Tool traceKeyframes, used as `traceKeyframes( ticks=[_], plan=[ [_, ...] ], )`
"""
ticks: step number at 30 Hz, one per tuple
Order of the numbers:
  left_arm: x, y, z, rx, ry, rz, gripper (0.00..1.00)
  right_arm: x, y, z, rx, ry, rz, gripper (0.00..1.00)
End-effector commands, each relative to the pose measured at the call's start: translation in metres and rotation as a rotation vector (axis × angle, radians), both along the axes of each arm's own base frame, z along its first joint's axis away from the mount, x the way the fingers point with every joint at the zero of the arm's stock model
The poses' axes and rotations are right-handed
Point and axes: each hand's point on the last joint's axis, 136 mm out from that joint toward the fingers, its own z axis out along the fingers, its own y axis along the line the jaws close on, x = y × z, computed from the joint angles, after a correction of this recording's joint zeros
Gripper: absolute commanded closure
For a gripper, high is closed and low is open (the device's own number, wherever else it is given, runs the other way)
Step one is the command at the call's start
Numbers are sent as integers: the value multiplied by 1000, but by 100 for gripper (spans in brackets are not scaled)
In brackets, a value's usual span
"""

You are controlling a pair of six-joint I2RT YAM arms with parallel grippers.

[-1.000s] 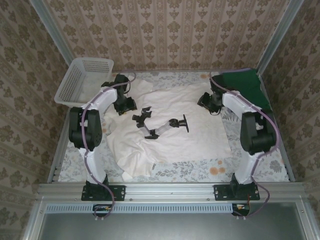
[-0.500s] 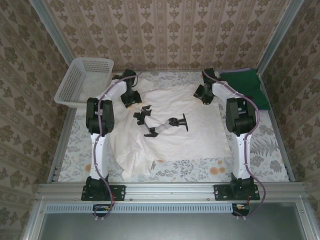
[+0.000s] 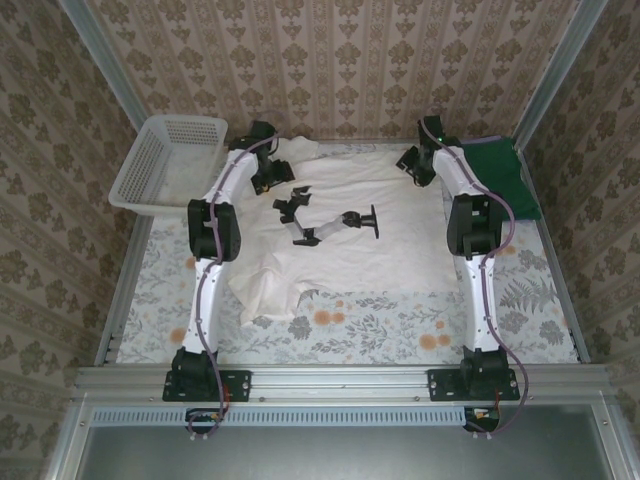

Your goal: Fold and stack the t-shirts

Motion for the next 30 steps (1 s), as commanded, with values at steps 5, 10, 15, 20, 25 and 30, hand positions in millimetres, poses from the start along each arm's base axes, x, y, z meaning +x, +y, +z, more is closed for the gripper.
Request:
traceKeyframes(
  ticks=[5, 10, 15, 20, 25, 30],
  plan=[
    [-41, 68, 100, 57, -60, 133, 25, -27, 13, 107, -1, -87, 169, 30],
    [-81, 110, 92, 63, 5, 213, 40, -67, 8, 135, -54, -90, 255, 27],
    [-100, 121, 66, 59, 74, 198, 61, -116, 19, 132, 25, -65, 314, 30],
    [-102, 116, 39, 79, 148, 133, 78, -180, 43, 82, 101, 19, 339, 41],
    [-104, 115, 16, 128, 200, 103, 85, -231, 56, 27, 140, 135, 329, 53],
    [-108, 109, -5, 185, 238, 80, 86, -257, 47, -10, 125, 197, 269, 59]
  ],
)
